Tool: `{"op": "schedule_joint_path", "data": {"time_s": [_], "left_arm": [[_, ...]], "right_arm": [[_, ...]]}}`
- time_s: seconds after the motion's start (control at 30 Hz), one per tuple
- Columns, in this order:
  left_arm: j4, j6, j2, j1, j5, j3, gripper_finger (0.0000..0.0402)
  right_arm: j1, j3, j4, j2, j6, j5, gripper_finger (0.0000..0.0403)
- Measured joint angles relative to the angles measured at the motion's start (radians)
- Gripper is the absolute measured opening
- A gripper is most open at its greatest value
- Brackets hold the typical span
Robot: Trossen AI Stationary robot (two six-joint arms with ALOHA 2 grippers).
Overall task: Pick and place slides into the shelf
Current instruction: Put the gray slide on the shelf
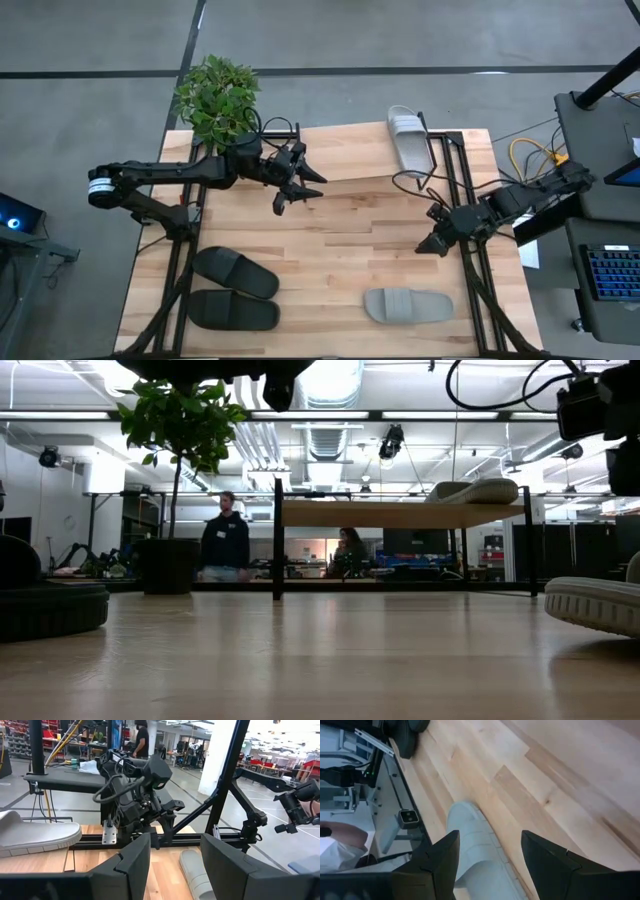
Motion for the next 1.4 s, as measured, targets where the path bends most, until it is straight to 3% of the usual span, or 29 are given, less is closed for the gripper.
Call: {"op": "schedule_joint_path", "data": {"time_s": [0.27,0.87,1.4], "left_arm": [[-0.005,-0.002,0.000,0.000,0.000,0.000,0.0160],[-0.005,-0.002,0.000,0.000,0.000,0.000,0.0160],[-0.006,-0.002,0.000,0.000,0.000,-0.003,0.0160]], "right_arm": [[0.112,0.000,0.017,0.076,0.095,0.032,0.0203],[0.289,0.000,0.251,0.349,0.232,0.055,0.0203],[0.406,0.126,0.266,0.554,0.326,0.143,0.0203]]}}
